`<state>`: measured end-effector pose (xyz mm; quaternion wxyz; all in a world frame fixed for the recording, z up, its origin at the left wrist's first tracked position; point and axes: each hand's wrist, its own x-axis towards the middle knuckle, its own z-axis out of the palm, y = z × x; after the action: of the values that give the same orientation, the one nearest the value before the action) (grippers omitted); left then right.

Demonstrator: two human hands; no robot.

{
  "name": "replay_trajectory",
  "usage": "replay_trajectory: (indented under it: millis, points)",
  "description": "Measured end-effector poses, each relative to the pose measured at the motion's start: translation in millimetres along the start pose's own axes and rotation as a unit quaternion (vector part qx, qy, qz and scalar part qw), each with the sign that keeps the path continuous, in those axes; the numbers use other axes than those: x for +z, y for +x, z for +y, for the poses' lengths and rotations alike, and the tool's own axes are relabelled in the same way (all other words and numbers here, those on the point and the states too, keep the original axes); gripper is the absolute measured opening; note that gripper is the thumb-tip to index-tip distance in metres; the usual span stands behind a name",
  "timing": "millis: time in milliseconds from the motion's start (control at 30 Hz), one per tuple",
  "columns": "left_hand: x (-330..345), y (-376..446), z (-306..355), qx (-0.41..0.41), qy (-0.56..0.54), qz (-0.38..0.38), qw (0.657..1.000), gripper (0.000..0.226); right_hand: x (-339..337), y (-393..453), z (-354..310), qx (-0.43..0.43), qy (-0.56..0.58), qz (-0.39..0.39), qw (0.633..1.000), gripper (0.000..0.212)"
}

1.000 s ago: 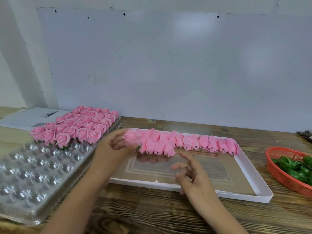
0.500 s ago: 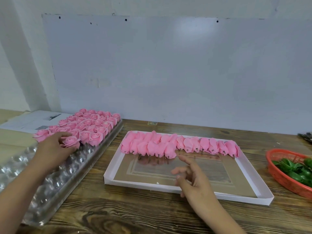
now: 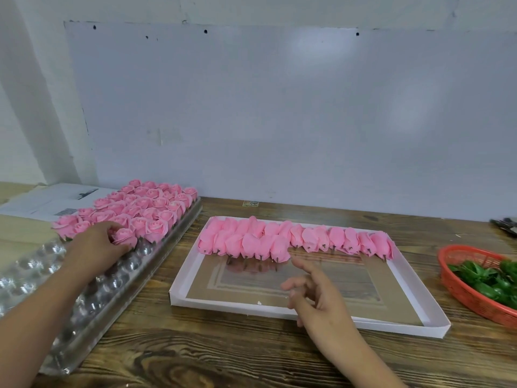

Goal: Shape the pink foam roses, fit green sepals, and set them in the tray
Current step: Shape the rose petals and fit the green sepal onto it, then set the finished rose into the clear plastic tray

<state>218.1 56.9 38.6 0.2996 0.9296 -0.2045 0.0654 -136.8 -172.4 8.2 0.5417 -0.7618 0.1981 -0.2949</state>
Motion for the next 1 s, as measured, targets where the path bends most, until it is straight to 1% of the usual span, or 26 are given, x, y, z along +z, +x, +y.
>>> replay_trajectory:
  millis: [367,733,900,1000]
  points:
    - [-5,13,6,-0.013,0.046,-0.059,0.997,0.057,0,1,4,-0.005,0.001,0.002,1.0,0.055]
    - [1,20,2,-0.006,0.079,-0.048,0.996,0.054,-1,1,4,-0.006,0.0,0.002,1.0,0.056]
    - [-1,16,5,-0.011,0.082,-0.053,0.995,0.053,0,0,2,-0.007,-0.005,0.004,1.0,0.055]
    - [-7,9,12,-0.009,0.079,-0.063,0.995,0.056,-1,-1,0,-0.005,-0.008,0.005,1.0,0.056]
